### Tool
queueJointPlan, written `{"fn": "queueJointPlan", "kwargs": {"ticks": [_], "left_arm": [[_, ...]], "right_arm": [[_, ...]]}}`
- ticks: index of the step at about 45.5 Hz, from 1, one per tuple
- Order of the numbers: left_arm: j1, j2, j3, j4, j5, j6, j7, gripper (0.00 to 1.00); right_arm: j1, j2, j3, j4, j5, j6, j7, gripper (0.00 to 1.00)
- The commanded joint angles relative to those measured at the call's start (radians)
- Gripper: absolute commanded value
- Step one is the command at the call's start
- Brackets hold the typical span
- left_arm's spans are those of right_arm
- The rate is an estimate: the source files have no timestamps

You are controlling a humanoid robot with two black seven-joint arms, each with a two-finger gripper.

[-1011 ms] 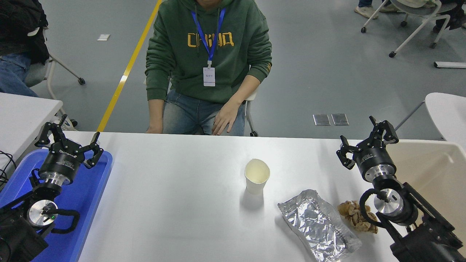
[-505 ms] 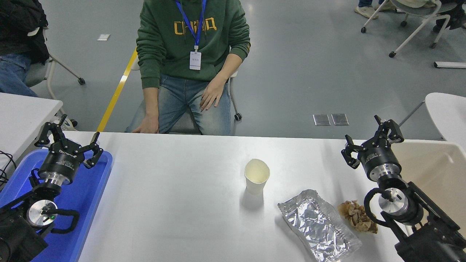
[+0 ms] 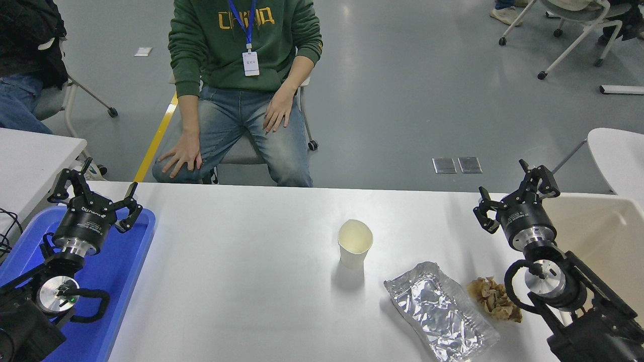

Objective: Clean the table surface

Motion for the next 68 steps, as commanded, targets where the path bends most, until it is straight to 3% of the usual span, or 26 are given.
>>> {"fn": "queueJointPlan", "kwargs": {"ticks": [1,28,52,68], "left_arm": [[0.000,0.000,0.000,0.000,0.000,-0.001,0.000,1.00],[0.000,0.000,0.000,0.000,0.000,-0.001,0.000,1.00],[0.000,0.000,0.000,0.000,0.000,-0.001,0.000,1.00],[0.000,0.000,0.000,0.000,0.000,-0.001,0.000,1.00]], "right_arm": [[0.002,-0.009,-0.003,0.000,-0.001,-0.001,-0.002,1.00],[0.028,-0.082,-0.074,0.047,-0.031,0.016,0.000,1.00],[0.385,-0.227,-0.912,0.115,-0.356,-0.071,0.000,1.00],[0.650,-0.216,-1.369,0.118,-0.376,-0.073,0.000,1.00]]}}
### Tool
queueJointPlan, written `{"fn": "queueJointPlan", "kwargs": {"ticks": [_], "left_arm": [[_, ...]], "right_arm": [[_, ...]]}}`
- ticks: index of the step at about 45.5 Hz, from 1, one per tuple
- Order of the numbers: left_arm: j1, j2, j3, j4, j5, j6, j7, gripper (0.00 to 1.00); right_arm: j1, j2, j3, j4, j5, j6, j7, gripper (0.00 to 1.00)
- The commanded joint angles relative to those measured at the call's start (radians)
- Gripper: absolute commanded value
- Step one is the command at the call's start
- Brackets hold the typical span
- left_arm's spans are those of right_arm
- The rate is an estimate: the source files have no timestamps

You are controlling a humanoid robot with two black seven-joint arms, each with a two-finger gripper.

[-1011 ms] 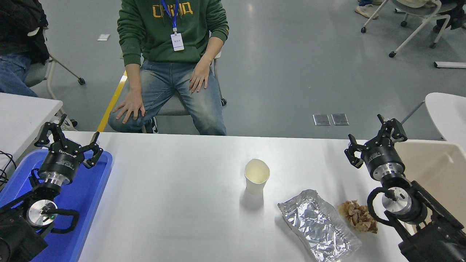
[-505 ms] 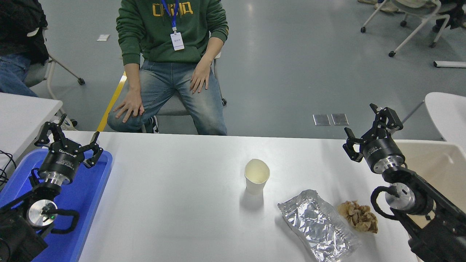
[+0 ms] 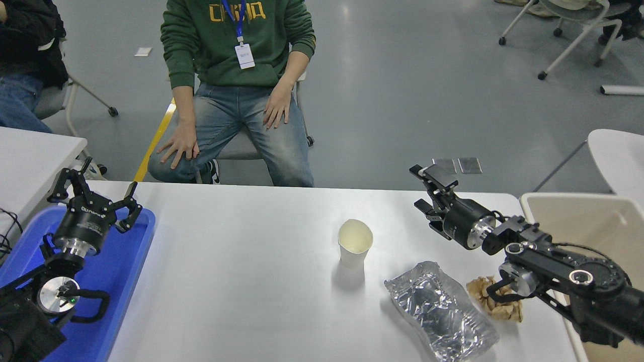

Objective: Clean the table surface

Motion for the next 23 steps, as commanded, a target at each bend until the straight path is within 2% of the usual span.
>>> {"fn": "queueJointPlan", "kwargs": {"ticks": [1,10,23], "left_arm": [[0.000,0.000,0.000,0.000,0.000,0.000,0.000,1.00],[0.000,0.000,0.000,0.000,0.000,0.000,0.000,1.00],[0.000,0.000,0.000,0.000,0.000,0.000,0.000,1.00]], "right_arm": [[0.200,0.008,-0.347,0.004,-0.029,-0.009,-0.001,1.00],[0.303,0.057,-0.499,-0.005,-0.031,-0.006,-0.014,1.00],[0.335,0.167,-0.622,-0.076,-0.026,-0.005,-0.087,1.00]]}}
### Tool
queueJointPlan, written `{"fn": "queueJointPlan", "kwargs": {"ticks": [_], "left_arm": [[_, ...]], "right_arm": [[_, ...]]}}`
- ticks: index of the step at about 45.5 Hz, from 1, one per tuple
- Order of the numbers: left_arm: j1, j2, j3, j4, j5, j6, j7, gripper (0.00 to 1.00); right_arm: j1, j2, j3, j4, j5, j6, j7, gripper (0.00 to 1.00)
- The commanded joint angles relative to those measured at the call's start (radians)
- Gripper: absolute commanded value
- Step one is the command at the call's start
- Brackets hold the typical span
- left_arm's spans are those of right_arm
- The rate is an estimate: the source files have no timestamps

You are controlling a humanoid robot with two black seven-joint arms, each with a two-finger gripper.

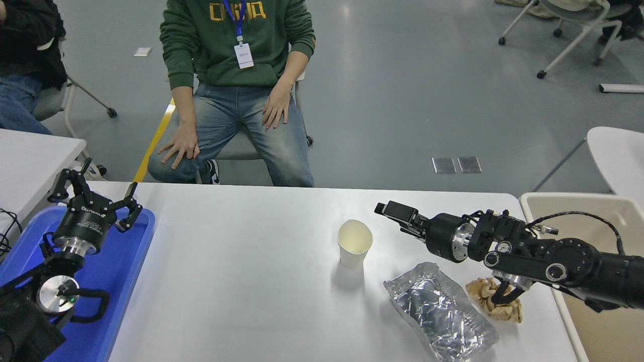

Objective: Clean the table surface

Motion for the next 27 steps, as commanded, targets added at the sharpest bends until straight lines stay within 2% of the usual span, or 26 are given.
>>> {"fn": "queueJointPlan", "kwargs": {"ticks": [1,12,27], "left_arm": [[0.000,0.000,0.000,0.000,0.000,0.000,0.000,1.00],[0.000,0.000,0.000,0.000,0.000,0.000,0.000,1.00],[0.000,0.000,0.000,0.000,0.000,0.000,0.000,1.00]], "right_arm": [[0.049,0.084,-0.123,-0.062,0.007,0.000,-0.063,1.00],[0.038,0.145,-0.111,-0.118,0.018,0.007,-0.145,1.00],[0.047,0.196,-0.111,-0.122,0.029,0.014,-0.190,1.00]]}}
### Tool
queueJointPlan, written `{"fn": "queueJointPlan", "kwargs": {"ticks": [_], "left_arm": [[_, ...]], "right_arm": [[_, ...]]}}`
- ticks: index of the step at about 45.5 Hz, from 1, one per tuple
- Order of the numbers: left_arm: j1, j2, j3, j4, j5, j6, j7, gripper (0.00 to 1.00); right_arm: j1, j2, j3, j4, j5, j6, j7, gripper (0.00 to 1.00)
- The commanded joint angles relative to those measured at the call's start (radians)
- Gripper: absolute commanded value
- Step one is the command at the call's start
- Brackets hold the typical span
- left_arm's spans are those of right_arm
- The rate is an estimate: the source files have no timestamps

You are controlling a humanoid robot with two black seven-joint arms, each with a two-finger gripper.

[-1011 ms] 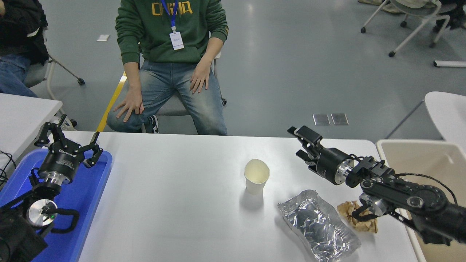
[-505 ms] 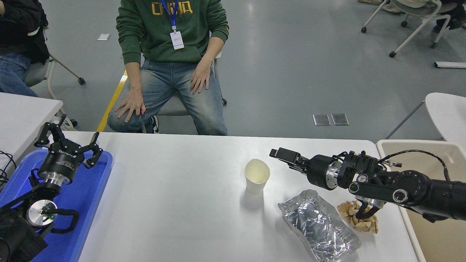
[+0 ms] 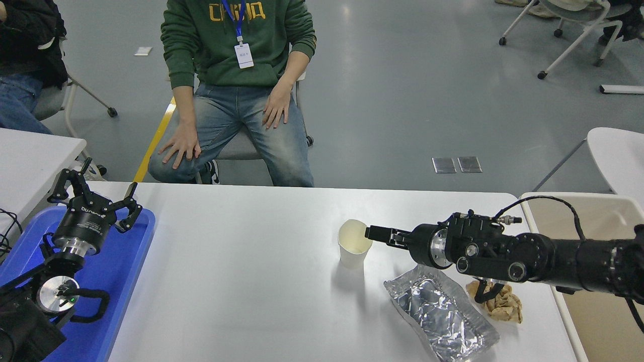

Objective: Clean the table surface

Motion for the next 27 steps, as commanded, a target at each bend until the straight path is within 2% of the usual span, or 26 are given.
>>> {"fn": "queueJointPlan", "kwargs": {"ticks": [1,18,27], "left_arm": [[0.000,0.000,0.000,0.000,0.000,0.000,0.000,1.00],[0.000,0.000,-0.002,0.000,0.000,0.000,0.000,1.00],[0.000,0.000,0.000,0.000,0.000,0.000,0.000,1.00]], "right_arm": [[0.008,0.041,-0.008,-0.015,0.005,0.006,-0.042,1.00],[0.008,0.100,-0.021,-0.079,-0.007,0.042,-0.051,0.98],[0.006,0.142,-0.063,-0.125,-0.012,0.057,-0.061,0.90]]}}
